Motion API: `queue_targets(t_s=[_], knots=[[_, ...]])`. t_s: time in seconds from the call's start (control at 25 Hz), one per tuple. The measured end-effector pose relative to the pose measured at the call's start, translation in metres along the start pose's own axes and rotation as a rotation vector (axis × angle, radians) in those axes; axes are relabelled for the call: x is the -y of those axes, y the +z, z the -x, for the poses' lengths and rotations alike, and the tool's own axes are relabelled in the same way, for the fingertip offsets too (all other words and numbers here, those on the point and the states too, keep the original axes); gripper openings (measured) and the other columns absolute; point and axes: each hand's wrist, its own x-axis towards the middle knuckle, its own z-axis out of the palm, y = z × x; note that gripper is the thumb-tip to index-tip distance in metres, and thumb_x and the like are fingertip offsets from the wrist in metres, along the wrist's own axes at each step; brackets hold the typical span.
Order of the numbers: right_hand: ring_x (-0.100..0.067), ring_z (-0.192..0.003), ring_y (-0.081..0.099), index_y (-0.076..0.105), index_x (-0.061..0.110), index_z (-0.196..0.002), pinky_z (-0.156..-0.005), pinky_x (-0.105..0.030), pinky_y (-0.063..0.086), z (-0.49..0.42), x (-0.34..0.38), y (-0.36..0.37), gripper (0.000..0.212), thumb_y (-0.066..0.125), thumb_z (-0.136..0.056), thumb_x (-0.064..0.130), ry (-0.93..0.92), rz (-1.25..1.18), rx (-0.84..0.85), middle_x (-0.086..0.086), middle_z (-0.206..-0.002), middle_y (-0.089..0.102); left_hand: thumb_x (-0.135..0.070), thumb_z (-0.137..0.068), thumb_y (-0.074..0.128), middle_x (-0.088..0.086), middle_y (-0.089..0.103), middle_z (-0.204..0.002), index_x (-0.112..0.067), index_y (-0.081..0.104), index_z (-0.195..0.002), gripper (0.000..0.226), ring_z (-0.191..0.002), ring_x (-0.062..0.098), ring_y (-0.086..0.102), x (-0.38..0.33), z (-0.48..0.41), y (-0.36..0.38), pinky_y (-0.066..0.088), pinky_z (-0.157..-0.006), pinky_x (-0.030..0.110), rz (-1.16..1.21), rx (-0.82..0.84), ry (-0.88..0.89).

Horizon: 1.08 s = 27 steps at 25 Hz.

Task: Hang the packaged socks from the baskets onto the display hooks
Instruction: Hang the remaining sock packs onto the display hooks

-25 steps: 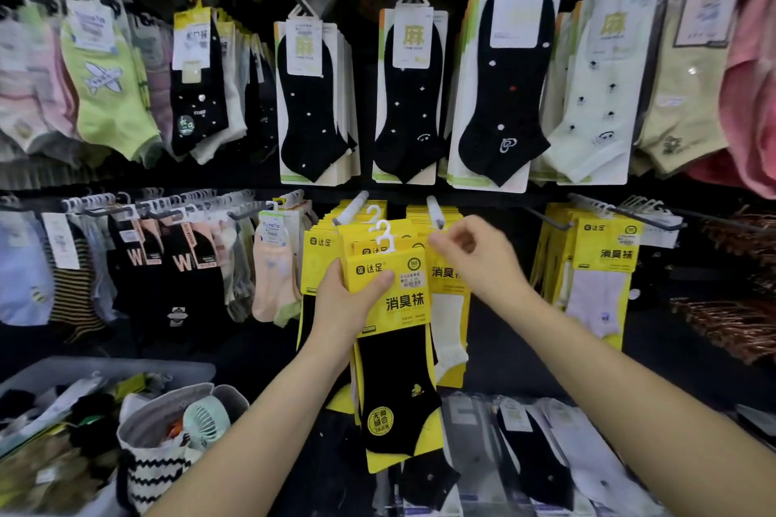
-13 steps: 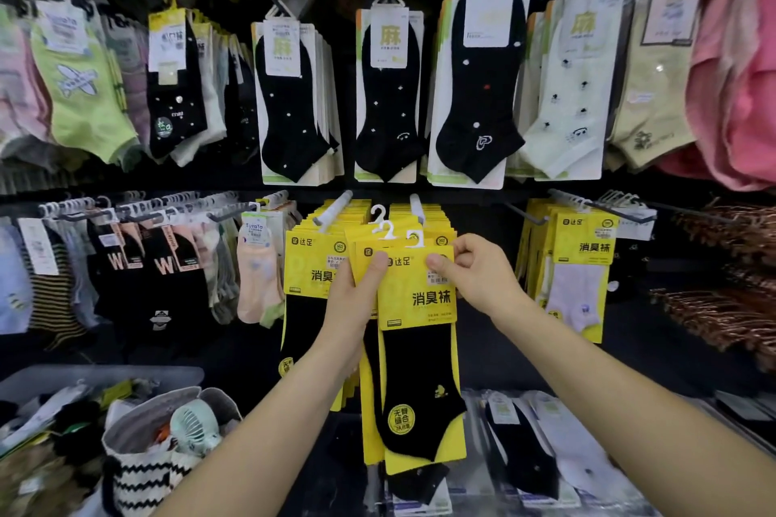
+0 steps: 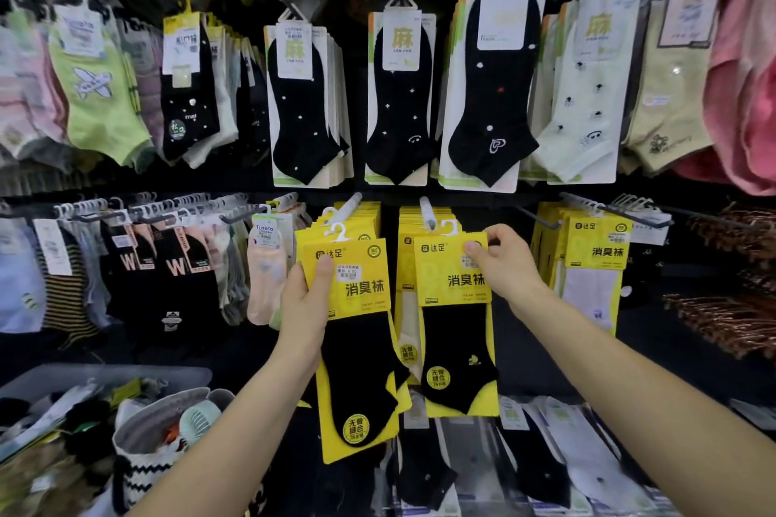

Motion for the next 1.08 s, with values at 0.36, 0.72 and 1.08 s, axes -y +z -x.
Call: queue_targets(t_s=[0.36,0.72,1.08], knots=[[-0.012,-0.071,0.052,0.051,0.019,-0.096,-0.055,-0.026,0.039,-0.013,0.000,0.028,0.017,0.056,-0.091,0.035,0.025,0.191,-0.023,0.001,-0.081,0.058,-0.028,-0.095,0.049,0.004,0.068,-0.108,-0.015,0.059,-0.105,0.019,-0.101,0.021,0.065,-0.002,0.002,0.005,0.054,-0.085,0.037,-0.013,0.051,0.029],[-0.004,-0.079,0.055,0.060,0.021,-0.094,-0.063,-0.018,0.041,0.026,0.012,0.010,0.030,0.057,-0.085,0.050,-0.262,0.244,0.090,0.008,-0.085,0.061,-0.028,-0.091,0.058,-0.007,0.070,-0.100,-0.024,0.061,-0.099,0.010,-0.096,0.011,0.066,0.007,0.017,0.044,0.054,-0.076,0.025,-0.029,0.102,0.019],[-0.011,-0.076,0.066,0.060,0.023,-0.081,-0.064,-0.024,0.049,0.027,0.001,-0.008,0.016,0.065,-0.084,0.037,-0.086,0.144,0.087,0.002,-0.078,0.071,-0.034,-0.092,0.052,-0.002,0.069,-0.110,-0.022,0.059,-0.110,0.022,-0.100,0.013,0.066,0.014,0.025,0.056,0.054,-0.086,0.034,0.000,0.222,-0.153]])
